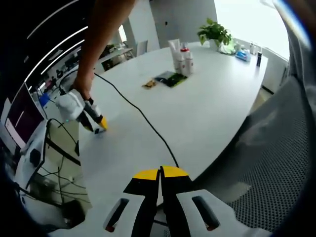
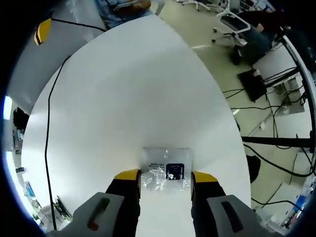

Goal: Arrange the skincare products in the storage area until every visible bottle or jar stands upright without overlapping.

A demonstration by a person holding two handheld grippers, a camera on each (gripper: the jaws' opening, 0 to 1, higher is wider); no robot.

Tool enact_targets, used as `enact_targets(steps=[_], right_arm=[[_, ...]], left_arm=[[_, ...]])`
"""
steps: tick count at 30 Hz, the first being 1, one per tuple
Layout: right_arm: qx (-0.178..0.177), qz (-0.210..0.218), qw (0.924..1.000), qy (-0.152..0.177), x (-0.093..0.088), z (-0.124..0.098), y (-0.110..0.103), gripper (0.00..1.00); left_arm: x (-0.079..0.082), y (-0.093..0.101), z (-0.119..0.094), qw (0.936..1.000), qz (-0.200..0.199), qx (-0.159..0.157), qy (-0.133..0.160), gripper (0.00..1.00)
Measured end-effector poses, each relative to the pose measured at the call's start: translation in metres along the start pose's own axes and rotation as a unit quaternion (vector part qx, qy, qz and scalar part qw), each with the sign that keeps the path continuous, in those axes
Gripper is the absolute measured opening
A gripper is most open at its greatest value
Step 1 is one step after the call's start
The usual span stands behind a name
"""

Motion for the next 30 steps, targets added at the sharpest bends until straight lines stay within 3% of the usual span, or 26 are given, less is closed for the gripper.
enact_targets(steps=[10, 19, 25, 30], right_arm=[[-0.030, 0.025, 0.9991, 0.014, -0.004, -0.035, -0.023, 0.36], [-0.068, 0.020, 0.9975, 0.009, -0.003, -0.086, -0.076, 0.36], [-0.094, 0.014, 0.9955, 0.000, 0.005, -0.119, -0.126, 0.36], [-0.113, 0.015, 0.9934, -0.014, 0.013, -0.140, -0.165, 0.36]], left_arm=[[0.002, 0.000, -0.001, 1.0000, -0.003, -0.001, 0.009, 0.00], [0.013, 0.000, -0.005, 0.9983, -0.024, -0.007, 0.052, 0.00], [0.016, 0.004, -0.006, 0.9978, -0.024, -0.020, 0.060, 0.01], [0.021, 0.005, -0.010, 0.9954, -0.034, -0.028, 0.084, 0.01]])
Point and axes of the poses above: the point that each gripper's makers call its tool centre point, and the gripper's own axes: z roughly forward along the fingers, y roughly to its right, x roughly out of its top, the point moved 5 cm from there along -z, roughly backward along the fingers, and after that the axes turned 3 degrees about x, right-handed, at the moved point
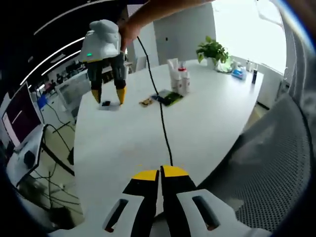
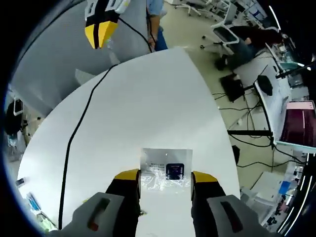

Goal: Arrange the skincare products in the storage area until every visible bottle or jar stands upright without overlapping.

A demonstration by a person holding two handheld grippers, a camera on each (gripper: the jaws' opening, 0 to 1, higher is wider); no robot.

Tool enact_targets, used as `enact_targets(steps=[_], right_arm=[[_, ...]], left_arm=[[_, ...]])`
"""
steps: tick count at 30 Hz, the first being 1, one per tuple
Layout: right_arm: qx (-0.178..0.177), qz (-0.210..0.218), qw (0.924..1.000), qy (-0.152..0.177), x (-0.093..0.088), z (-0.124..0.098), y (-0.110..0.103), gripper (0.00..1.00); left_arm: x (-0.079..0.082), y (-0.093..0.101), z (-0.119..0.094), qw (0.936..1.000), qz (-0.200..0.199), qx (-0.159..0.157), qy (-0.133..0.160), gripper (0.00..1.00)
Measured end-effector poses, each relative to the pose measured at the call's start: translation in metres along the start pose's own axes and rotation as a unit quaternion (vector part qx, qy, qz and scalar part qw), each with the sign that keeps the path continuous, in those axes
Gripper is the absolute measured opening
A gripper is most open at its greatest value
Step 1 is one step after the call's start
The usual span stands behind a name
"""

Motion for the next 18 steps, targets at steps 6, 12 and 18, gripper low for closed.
enact_targets(steps=[6, 12, 18], right_arm=[[-0.021, -0.008, 0.9997, -0.009, 0.014, -0.023, -0.035, 0.36], [-0.042, 0.005, 0.9990, -0.013, 0.026, -0.042, -0.068, 0.36], [-0.074, 0.019, 0.9970, -0.005, 0.049, -0.061, -0.090, 0.36]], left_arm=[[0.008, 0.002, -0.004, 0.9993, -0.018, -0.014, 0.031, 0.02], [0.026, 0.004, -0.012, 0.9914, -0.081, -0.039, 0.095, 0.06], [0.038, 0.003, -0.018, 0.9810, -0.125, -0.057, 0.137, 0.18]])
Point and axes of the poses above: the point that each gripper's makers call its tool centre point, and the gripper's own axes: z roughly forward along the fingers, y roughly to its right, x roughly out of its top, the point moved 5 cm from there along -z, roughly backward along the fingers, and after that the axes turned 3 degrees about x, right-handed, at the moved point
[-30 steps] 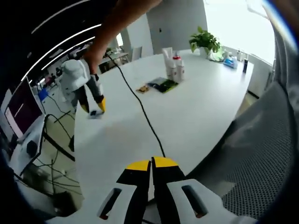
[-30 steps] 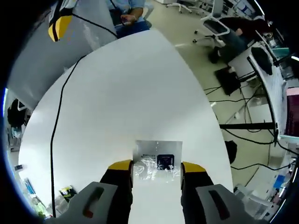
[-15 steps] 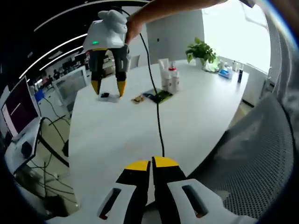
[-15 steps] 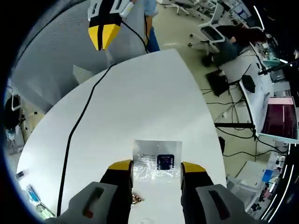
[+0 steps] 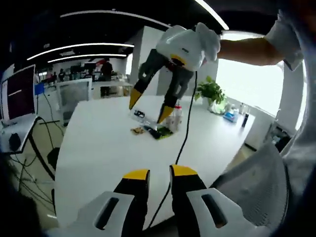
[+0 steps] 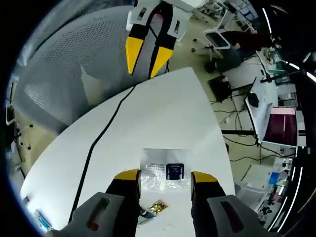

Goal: Arrange the skincare products in the storage area until every visible bottle or jar stands upright without overlapping.

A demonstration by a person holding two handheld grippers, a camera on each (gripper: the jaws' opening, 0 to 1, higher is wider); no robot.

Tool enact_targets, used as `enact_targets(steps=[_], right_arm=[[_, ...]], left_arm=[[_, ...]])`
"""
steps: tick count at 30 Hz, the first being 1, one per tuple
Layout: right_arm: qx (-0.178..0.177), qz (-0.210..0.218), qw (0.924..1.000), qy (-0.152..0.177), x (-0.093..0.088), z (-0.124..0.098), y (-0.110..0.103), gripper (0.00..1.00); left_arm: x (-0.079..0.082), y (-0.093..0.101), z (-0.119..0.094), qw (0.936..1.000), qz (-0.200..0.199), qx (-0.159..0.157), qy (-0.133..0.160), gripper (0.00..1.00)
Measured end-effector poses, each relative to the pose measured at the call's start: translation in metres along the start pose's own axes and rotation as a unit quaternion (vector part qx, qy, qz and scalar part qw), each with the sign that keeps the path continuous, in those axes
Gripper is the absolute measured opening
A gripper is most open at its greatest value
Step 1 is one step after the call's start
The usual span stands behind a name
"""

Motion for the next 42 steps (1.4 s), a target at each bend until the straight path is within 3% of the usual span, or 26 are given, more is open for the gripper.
enact_targets(steps=[10, 16, 19, 24, 42], right_arm=[[-0.042, -0.010, 0.9990, -0.016, 0.032, -0.010, -0.030, 0.36], [-0.076, 0.011, 0.9970, -0.010, 0.052, -0.018, -0.032, 0.36], [-0.091, 0.012, 0.9958, -0.009, 0.062, -0.019, -0.031, 0.36], [-0.105, 0.015, 0.9941, -0.026, 0.072, -0.015, -0.030, 0.36], [-0.158, 0.060, 0.9856, -0.002, 0.108, -0.013, -0.039, 0.36]], left_arm=[[0.014, 0.001, -0.002, 0.9963, -0.072, -0.032, 0.034, 0.24], [0.024, 0.001, -0.009, 0.9945, -0.073, -0.031, 0.069, 0.17], [0.021, 0.003, -0.006, 0.9953, -0.071, -0.033, 0.058, 0.20], [0.023, 0.008, -0.007, 0.9951, -0.061, -0.041, 0.066, 0.22], [0.020, 0.009, -0.006, 0.9953, -0.063, -0.048, 0.056, 0.20]])
Point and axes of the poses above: the point that each gripper's makers call its tool centre point, and the gripper's own axes: z roughly forward along the fingers, y roughly to its right, x roughly out of its top, the point moved 5 cm from there along -z, roughly backward along the fingers, and after that the axes turned 3 degrees about x, right-handed, at the moved point
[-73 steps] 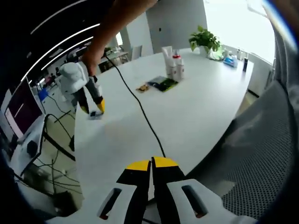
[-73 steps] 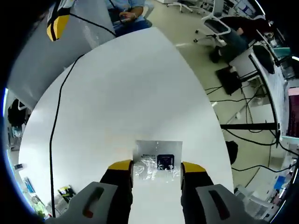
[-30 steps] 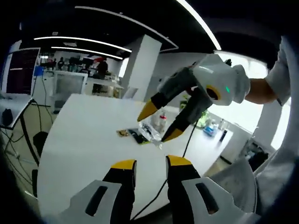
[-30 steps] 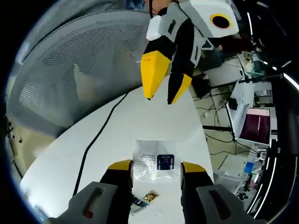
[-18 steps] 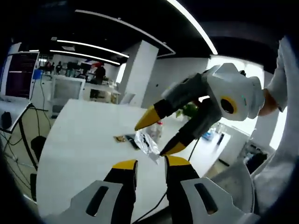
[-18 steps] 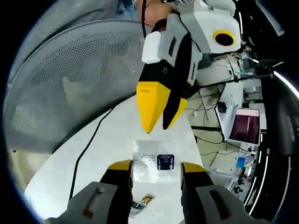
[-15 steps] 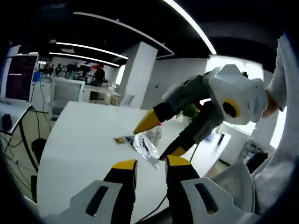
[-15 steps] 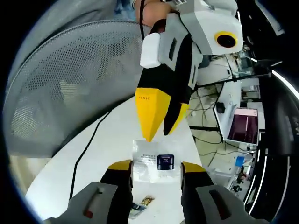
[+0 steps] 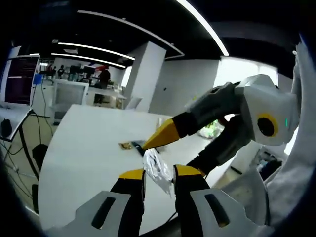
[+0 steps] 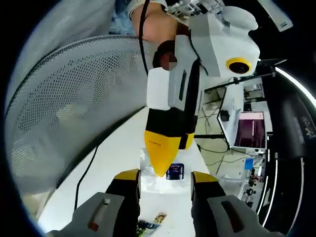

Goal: Arrange the skincare products in the storage area until every visible bottle or jar stands upright without overlapping.

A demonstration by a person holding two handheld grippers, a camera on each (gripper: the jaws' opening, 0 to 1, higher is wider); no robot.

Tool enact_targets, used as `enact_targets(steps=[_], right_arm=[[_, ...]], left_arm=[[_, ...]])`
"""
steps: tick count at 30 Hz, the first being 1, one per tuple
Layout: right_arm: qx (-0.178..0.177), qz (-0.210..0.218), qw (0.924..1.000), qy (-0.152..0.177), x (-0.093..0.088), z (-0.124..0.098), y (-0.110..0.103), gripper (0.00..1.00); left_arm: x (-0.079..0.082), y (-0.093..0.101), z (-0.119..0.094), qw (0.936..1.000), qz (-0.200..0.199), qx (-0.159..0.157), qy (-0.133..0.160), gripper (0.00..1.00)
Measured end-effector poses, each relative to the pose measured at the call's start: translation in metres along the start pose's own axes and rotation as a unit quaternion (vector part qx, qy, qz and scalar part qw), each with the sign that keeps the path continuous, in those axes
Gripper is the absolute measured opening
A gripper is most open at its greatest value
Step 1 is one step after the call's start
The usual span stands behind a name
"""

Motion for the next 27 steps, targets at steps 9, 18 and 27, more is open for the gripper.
enact_targets(steps=[9, 18, 27], right_arm=[[-0.025, -0.002, 0.9997, 0.003, 0.009, -0.003, 0.006, 0.36], [-0.040, -0.011, 0.9991, -0.005, 0.015, -0.003, 0.004, 0.35], [-0.072, 0.122, 0.9889, 0.045, 0.015, -0.011, 0.006, 0.37]], left_arm=[[0.001, 0.001, -0.001, 1.0000, -0.004, -0.007, -0.001, 0.18], [0.003, -0.003, -0.004, 0.9996, -0.028, -0.006, -0.002, 0.01], [0.007, -0.011, -0.008, 0.9995, -0.030, 0.008, 0.003, 0.00]])
Point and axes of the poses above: the point that each gripper's makers call its tool centre point, and the gripper's own axes: z roughly forward along the fingers, y roughly to its right, x roughly out of its top, the point moved 5 cm from there along -z, roughly backward along the fingers, and after that the axes turned 3 degrees about x, right-handed, at the moved point
